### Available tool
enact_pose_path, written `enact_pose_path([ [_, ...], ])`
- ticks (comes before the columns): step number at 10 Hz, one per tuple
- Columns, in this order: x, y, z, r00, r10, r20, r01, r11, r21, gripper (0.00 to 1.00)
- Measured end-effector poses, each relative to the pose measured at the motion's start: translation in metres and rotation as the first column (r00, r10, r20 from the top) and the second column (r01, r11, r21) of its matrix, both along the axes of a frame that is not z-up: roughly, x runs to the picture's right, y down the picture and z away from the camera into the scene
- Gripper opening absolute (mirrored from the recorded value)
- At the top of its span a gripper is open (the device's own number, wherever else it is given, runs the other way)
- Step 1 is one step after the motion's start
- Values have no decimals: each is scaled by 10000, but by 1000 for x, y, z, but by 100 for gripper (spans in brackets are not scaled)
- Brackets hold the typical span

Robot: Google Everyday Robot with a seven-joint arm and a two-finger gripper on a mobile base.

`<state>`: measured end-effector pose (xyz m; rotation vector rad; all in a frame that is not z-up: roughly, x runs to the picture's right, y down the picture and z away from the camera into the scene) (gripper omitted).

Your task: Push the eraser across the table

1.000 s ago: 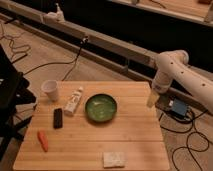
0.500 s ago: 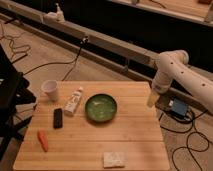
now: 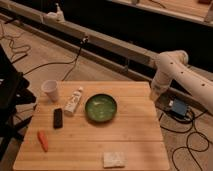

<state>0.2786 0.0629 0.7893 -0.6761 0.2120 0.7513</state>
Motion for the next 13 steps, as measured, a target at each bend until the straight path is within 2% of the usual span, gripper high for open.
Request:
enact_pose_path([
  [1,-21,4,7,9983,564,-137,-566,9983,-114,0],
  [3,-69,9,16,9899,1399,-244,-1408,9893,-383,0],
  [5,-118,14,20,9684,2450,-473,-2476,9671,-581,0],
  [7,-155,19,18,9532,2985,-490,-3014,9508,-722,0],
  [8,-160,19,17,9498,3090,-501,-3120,9472,-744,0],
  [10,-161,19,17,9495,3099,-490,-3129,9469,-737,0],
  [11,-159,16,18,9452,3221,-542,-3254,9429,-716,0],
  [13,-162,0,11,9289,3669,-493,-3694,9276,-561,0],
])
